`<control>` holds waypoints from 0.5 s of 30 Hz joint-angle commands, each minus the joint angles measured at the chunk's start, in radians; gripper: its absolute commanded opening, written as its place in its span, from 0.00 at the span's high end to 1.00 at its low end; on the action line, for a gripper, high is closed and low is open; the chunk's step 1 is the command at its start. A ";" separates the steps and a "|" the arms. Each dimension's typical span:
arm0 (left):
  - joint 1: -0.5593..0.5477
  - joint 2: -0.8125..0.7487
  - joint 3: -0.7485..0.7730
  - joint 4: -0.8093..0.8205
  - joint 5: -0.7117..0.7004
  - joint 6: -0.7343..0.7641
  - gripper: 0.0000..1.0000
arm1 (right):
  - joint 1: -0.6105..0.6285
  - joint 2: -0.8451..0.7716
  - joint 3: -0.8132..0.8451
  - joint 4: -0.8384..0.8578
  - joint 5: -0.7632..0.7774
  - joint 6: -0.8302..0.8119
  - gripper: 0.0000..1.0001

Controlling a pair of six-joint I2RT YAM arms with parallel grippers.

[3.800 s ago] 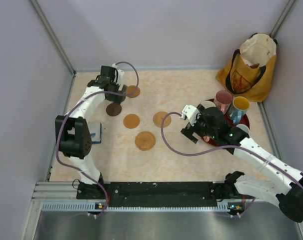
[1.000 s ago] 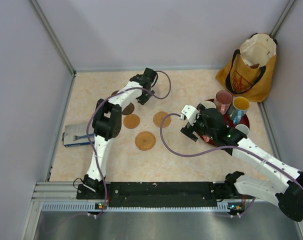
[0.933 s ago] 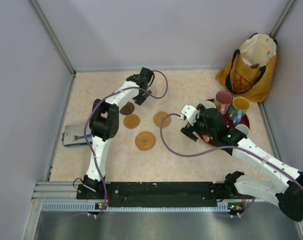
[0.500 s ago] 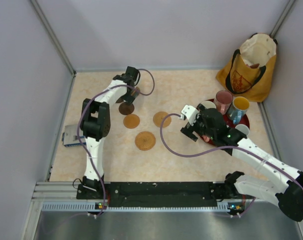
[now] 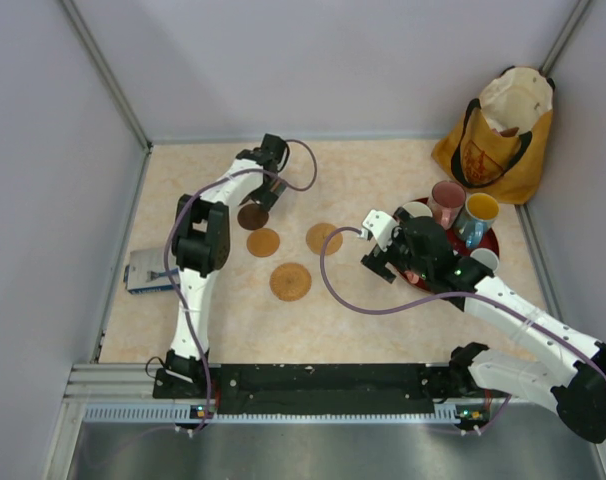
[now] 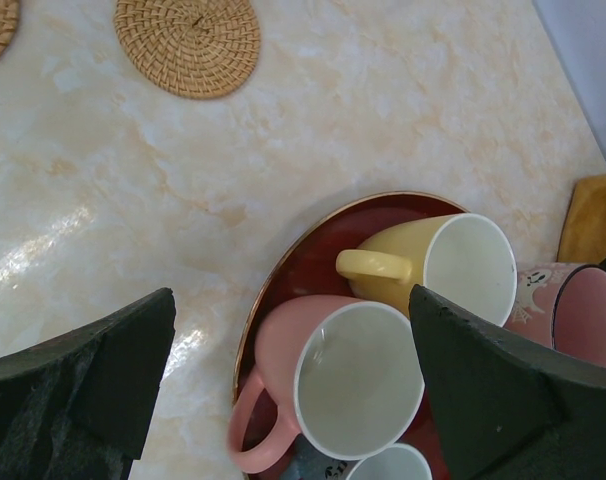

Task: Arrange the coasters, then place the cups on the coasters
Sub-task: Move the coaster to the center of the board.

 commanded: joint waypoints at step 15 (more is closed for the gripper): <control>-0.138 0.149 0.213 -0.032 -0.011 0.016 0.03 | -0.008 -0.004 -0.006 0.035 0.008 -0.014 0.01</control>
